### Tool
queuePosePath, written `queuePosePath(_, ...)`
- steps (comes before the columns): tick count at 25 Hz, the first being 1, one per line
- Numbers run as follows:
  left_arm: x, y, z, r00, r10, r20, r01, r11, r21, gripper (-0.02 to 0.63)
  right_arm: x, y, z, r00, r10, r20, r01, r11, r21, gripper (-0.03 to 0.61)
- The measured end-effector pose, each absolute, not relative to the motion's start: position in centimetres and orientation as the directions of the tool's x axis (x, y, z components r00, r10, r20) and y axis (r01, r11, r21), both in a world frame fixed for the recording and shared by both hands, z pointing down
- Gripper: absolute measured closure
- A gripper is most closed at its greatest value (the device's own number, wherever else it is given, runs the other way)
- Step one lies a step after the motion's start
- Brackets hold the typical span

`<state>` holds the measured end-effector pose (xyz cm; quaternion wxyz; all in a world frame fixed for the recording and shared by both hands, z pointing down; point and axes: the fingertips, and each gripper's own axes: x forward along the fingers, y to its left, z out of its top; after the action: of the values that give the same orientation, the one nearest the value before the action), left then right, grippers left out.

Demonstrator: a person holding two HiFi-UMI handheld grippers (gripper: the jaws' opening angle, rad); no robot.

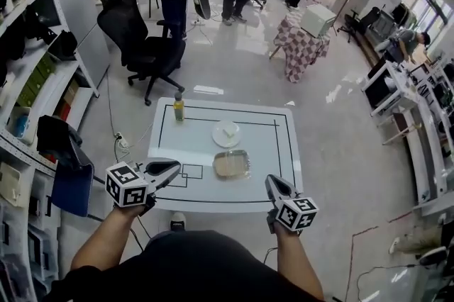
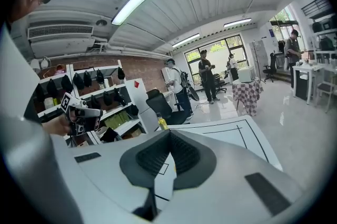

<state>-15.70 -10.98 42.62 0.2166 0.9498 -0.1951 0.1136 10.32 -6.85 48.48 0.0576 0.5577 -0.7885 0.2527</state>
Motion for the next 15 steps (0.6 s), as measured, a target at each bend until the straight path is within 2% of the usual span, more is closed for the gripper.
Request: queuePosePath(15, -18.9, -23.4, 44.6, 0.945, -0.164, 0.283, -0.271, -0.875, 0.4, 0.583, 6.0, -14.4, 50.6, -0.227, -0.875, 0.428, -0.94, 0.082, -0.33, 0.566)
